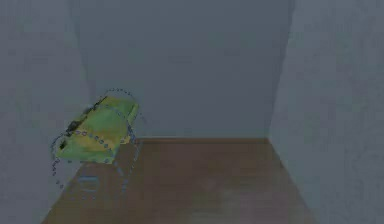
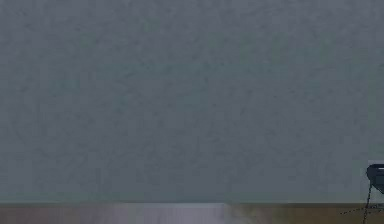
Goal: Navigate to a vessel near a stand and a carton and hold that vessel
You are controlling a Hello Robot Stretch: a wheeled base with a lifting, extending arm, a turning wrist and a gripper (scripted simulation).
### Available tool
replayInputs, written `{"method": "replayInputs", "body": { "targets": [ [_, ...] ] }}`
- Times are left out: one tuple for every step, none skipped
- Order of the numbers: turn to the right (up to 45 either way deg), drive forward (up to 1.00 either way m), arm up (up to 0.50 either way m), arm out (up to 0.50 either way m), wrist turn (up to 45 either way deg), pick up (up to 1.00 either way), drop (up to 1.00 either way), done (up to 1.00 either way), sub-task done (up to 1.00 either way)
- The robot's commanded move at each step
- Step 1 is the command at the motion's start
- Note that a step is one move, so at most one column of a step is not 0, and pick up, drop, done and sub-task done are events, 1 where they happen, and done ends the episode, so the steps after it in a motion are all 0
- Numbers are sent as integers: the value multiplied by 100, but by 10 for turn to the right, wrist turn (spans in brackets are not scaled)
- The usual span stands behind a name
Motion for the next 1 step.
{"method": "replayInputs", "body": {
  "targets": [
    [-450, 0, 0, 0, 0, 0, 0, 0, 0]
  ]
}}
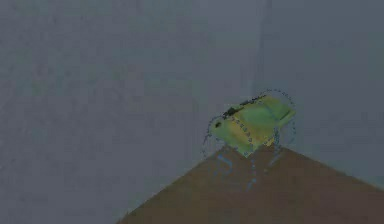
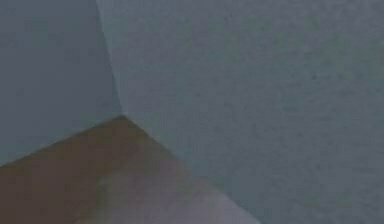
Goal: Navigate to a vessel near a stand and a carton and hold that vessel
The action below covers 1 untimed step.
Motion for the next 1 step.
{"method": "replayInputs", "body": {
  "targets": [
    [-450, 0, 0, 0, 0, 0, 0, 0, 0]
  ]
}}
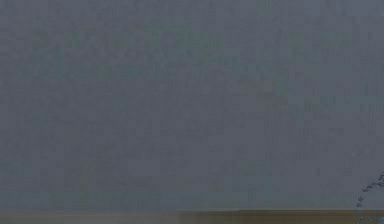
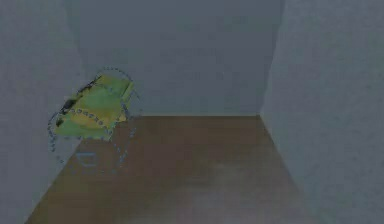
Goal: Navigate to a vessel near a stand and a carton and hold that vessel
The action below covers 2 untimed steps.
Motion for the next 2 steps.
{"method": "replayInputs", "body": {
  "targets": [
    [-450, 0, 0, 0, 0, 0, 0, 0, 0],
    [-360, 0, 0, 0, 0, 0, 0, 0, 0]
  ]
}}
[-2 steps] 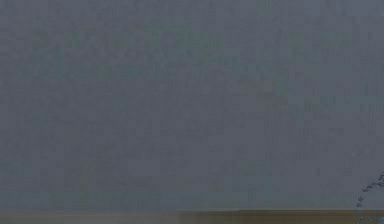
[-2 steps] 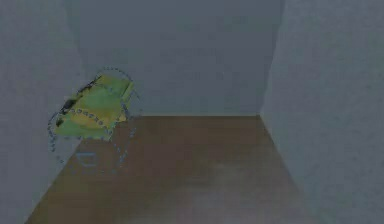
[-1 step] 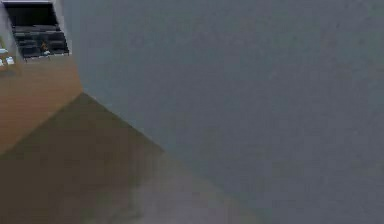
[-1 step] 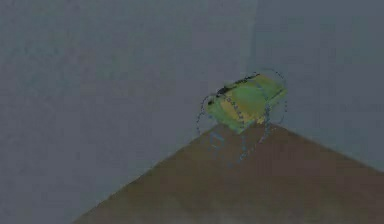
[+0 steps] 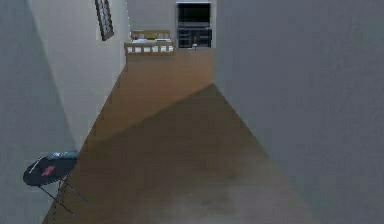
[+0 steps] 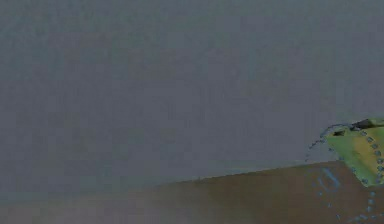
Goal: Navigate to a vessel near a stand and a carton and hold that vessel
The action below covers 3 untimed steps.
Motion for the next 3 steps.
{"method": "replayInputs", "body": {
  "targets": [
    [0, 100, 0, 0, 0, 0, 0, 0, 0],
    [0, 100, 0, 0, 0, 0, 0, 0, 0],
    [0, 100, 0, 0, 0, 0, 0, 0, 0]
  ]
}}
